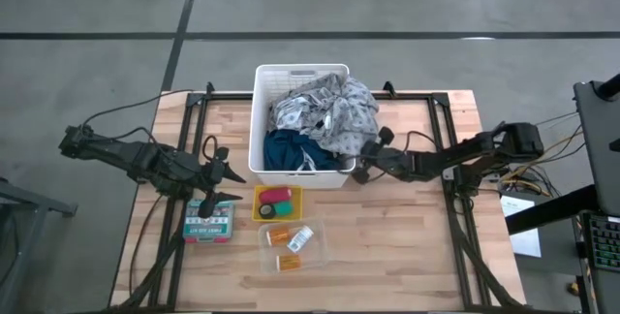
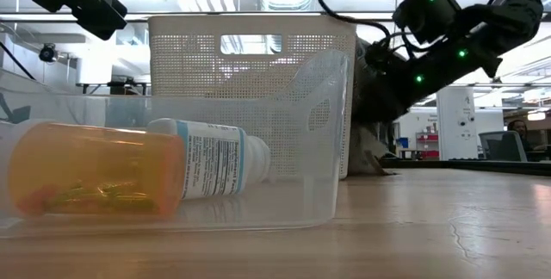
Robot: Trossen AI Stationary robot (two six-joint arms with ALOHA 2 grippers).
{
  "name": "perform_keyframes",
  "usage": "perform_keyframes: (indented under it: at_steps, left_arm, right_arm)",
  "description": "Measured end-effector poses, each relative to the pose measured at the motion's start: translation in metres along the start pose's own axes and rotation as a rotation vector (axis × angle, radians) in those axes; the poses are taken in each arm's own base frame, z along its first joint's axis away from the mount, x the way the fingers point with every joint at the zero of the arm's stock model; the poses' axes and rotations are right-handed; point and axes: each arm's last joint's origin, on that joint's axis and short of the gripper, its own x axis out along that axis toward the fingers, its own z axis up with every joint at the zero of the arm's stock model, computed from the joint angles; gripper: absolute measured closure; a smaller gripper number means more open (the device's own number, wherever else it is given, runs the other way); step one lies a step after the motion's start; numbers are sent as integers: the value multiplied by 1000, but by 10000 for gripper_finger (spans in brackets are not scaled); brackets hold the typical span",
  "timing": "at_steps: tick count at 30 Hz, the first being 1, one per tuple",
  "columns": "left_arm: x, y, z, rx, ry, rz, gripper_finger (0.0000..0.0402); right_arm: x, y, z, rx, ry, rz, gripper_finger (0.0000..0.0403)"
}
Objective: Pick & Place Medicine items
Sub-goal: Put the gray lapover patient gown into the white laundry bin
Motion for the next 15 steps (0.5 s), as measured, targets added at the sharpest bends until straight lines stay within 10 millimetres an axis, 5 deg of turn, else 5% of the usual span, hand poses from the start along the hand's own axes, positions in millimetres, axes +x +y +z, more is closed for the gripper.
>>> perform_keyframes:
  at_steps: [15]
  left_arm:
    - [0,0,0,0,0,0,176]
  right_arm:
    - [-40,-30,81,-53,-240,-282,394]
